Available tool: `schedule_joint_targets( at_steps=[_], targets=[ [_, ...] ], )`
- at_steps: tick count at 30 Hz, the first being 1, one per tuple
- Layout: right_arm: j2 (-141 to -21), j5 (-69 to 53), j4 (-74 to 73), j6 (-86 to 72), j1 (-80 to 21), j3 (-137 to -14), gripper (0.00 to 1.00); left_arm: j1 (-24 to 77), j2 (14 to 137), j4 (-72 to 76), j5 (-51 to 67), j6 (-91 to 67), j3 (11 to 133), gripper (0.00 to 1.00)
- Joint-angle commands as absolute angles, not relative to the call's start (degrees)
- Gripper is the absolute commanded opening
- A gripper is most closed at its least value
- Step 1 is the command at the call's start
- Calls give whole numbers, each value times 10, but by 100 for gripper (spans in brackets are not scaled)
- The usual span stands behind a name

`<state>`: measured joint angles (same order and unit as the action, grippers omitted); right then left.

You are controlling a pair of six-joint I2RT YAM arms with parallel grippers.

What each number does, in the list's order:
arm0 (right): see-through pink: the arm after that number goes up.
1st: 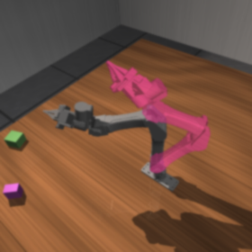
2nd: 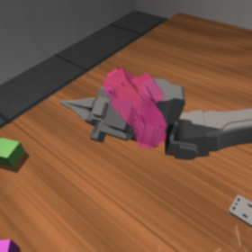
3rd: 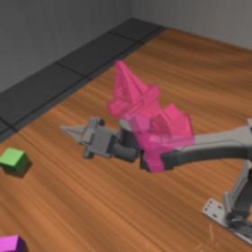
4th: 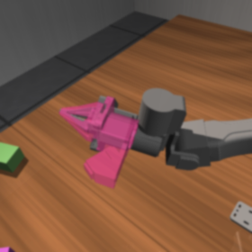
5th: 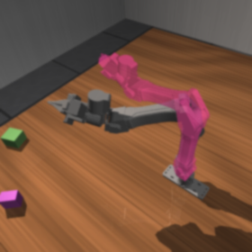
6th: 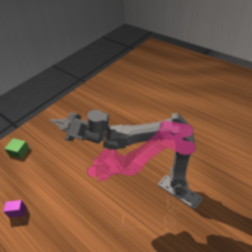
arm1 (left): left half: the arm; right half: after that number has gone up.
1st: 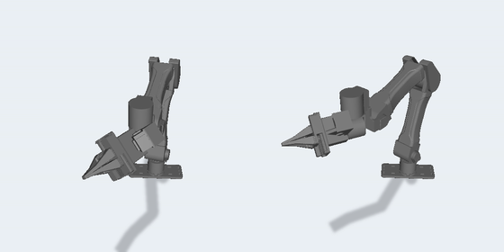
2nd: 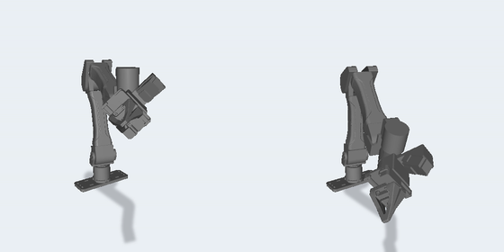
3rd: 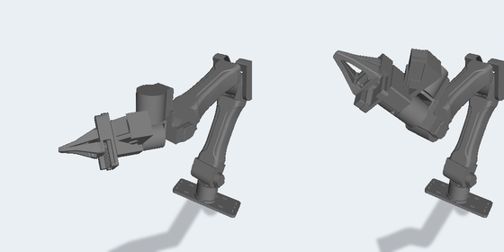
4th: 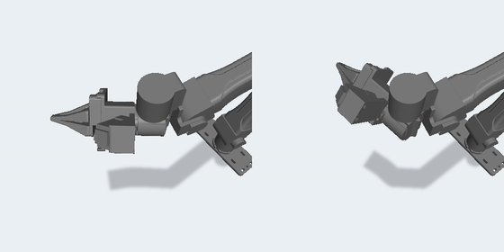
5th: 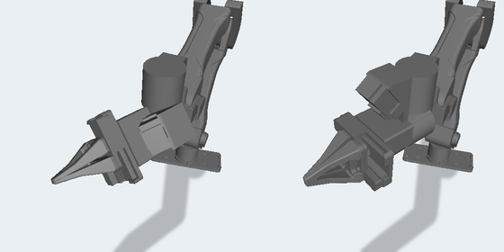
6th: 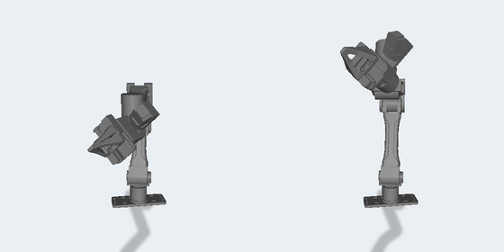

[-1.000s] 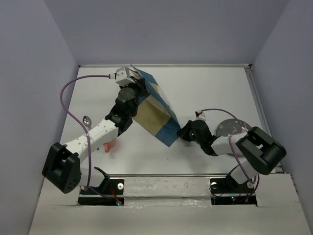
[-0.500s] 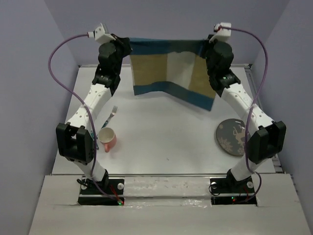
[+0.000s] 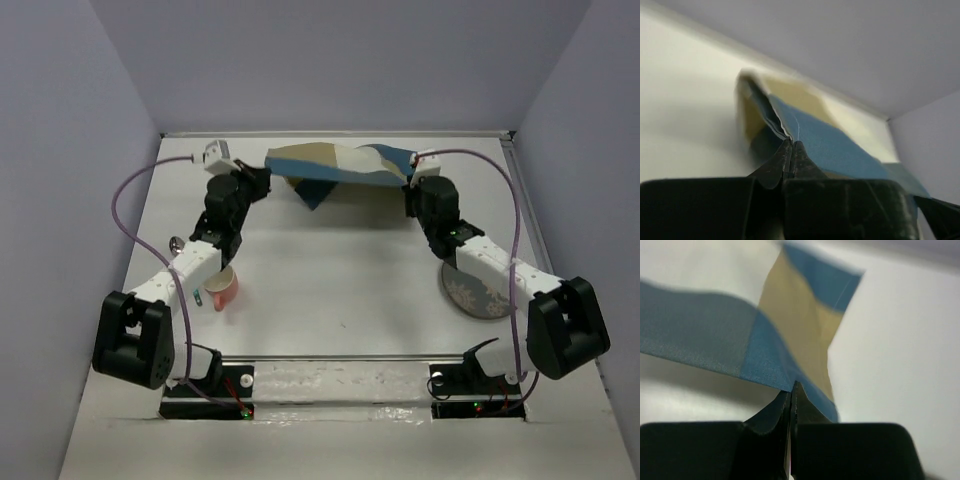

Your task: Set the dinner table for one person

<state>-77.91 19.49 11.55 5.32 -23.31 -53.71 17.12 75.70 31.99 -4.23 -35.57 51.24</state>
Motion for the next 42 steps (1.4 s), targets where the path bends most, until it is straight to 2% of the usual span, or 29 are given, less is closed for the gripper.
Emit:
schedule_joint_targets(
  at_steps=[1, 6, 14, 19, 27, 29, 30, 36, 39, 42],
  targets=[
    [-741, 200, 139, -74, -258, -409, 0, 149, 717, 418, -91, -388, 351, 0],
    [-697, 167, 31, -175, -284, -363, 0, 148, 649, 432, -74, -411, 237, 0],
    [-670, 84, -59, -239, -289, -346, 0, 147, 596, 397, -68, -403, 222, 0],
    [-632, 7, -47, -282, -289, -289, 0, 147, 555, 396, -65, -409, 171, 0],
    [-607, -19, -69, -301, -289, -263, 0, 146, 462, 375, -45, -426, 108, 0],
    [-601, -3, -70, -288, -289, -286, 0, 146, 461, 371, -50, -425, 118, 0],
    [-597, 43, -83, -281, -289, -305, 0, 146, 466, 370, -48, -423, 147, 0],
    [-561, 186, -137, -192, -289, -510, 0, 147, 491, 347, -32, -407, 314, 0],
    [-537, 202, -153, -157, -289, -575, 0, 147, 471, 315, -60, -385, 392, 0],
    [-520, 196, -171, -138, -289, -605, 0, 147, 452, 303, -69, -368, 416, 0]
  ],
)
